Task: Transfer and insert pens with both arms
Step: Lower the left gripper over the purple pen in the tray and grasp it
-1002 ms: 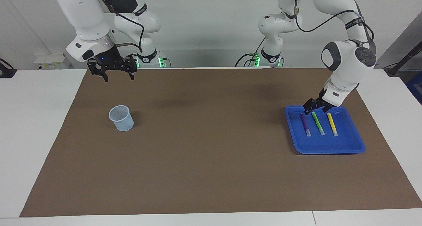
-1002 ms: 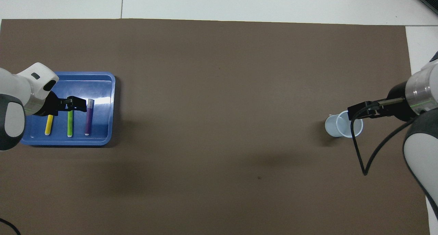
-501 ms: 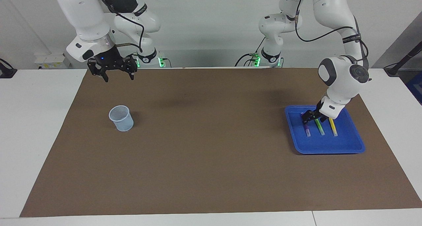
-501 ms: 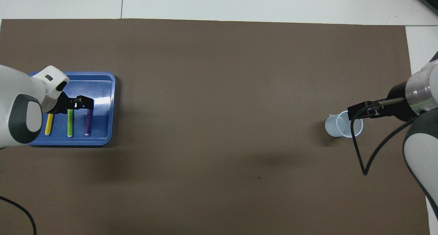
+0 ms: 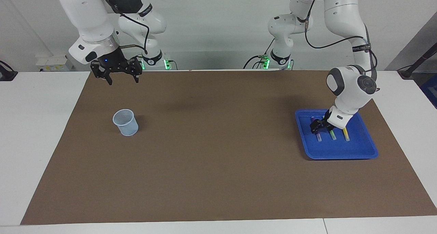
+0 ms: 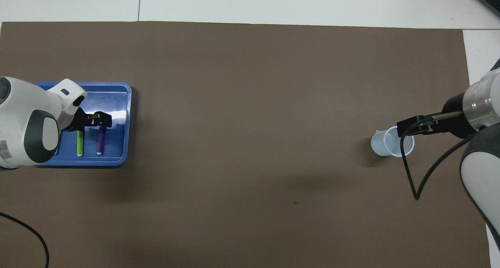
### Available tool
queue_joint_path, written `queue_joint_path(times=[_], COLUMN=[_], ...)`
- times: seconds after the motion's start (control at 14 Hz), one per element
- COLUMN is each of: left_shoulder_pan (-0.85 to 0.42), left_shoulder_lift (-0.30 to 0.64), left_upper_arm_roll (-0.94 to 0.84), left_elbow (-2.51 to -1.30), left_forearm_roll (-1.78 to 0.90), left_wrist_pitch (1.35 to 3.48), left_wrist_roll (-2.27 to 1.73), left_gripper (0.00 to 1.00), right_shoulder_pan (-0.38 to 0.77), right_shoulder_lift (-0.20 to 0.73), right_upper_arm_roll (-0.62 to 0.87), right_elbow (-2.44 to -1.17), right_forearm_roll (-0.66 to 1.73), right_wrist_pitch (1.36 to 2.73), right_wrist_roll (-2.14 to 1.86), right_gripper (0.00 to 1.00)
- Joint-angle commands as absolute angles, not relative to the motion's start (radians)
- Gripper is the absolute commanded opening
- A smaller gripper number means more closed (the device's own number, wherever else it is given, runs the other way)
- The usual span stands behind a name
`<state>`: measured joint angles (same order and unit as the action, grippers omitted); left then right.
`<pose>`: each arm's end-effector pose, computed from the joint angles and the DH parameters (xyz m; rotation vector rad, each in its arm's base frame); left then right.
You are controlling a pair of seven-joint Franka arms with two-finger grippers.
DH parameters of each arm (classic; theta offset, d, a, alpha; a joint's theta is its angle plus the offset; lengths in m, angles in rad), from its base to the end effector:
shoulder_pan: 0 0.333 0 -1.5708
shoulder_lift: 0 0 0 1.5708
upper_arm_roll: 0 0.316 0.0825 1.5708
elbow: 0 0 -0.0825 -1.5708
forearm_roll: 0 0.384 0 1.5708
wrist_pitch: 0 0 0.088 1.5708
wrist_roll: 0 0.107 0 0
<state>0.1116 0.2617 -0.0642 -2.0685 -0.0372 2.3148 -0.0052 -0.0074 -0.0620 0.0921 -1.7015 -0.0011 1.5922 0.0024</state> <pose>0.5825 0.0277 0.3043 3.0949 0.1240 -0.0219 0.5324 0.0465 0.5983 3.1292 0.1284 -0.0740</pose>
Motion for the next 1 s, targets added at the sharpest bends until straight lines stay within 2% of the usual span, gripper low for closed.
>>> queue_joint_path(times=[0.0, 0.07, 0.14, 0.21, 0.43, 0.5, 0.93], left_shoulder_pan=[0.12, 0.12, 0.12, 0.12, 0.115, 0.112, 0.114], left_shoulder_lift=[0.253, 0.253, 0.255, 0.253, 0.255, 0.255, 0.253], left_upper_arm_roll=[-0.067, -0.067, -0.067, -0.067, -0.067, -0.067, -0.067], left_elbow=[-2.135, -2.135, -2.135, -2.135, -2.137, -2.137, -2.143], left_forearm_roll=[-0.052, -0.052, -0.052, -0.052, -0.052, -0.052, -0.052], left_wrist_pitch=[2.404, 2.404, 2.404, 2.404, 2.405, 2.407, 2.419], left_wrist_roll=[0.015, 0.015, 0.015, 0.015, 0.014, 0.011, -0.02], left_gripper=[0.87, 0.83, 0.72, 0.59, 0.07, 0.0, 0.0], right_shoulder_pan=[-0.017, -0.015, -0.015, -0.017, -0.017, -0.017, -0.037], right_shoulder_lift=[-0.066, -0.066, -0.066, -0.066, -0.066, -0.074, -0.107], right_upper_arm_roll=[0.092, 0.092, 0.092, 0.092, 0.092, 0.092, 0.091], right_elbow=[-1.701, -1.701, -1.701, -1.701, -1.701, -1.701, -1.697], right_forearm_roll=[0.015, 0.015, 0.015, 0.015, 0.015, 0.017, 0.015], right_wrist_pitch=[1.598, 1.598, 1.598, 1.598, 1.597, 1.585, 1.592], right_wrist_roll=[-0.002, -0.002, -0.002, -0.002, -0.002, -0.002, -0.006], right_gripper=[1.0, 1.0, 1.0, 1.0, 1.0, 1.0, 1.0])
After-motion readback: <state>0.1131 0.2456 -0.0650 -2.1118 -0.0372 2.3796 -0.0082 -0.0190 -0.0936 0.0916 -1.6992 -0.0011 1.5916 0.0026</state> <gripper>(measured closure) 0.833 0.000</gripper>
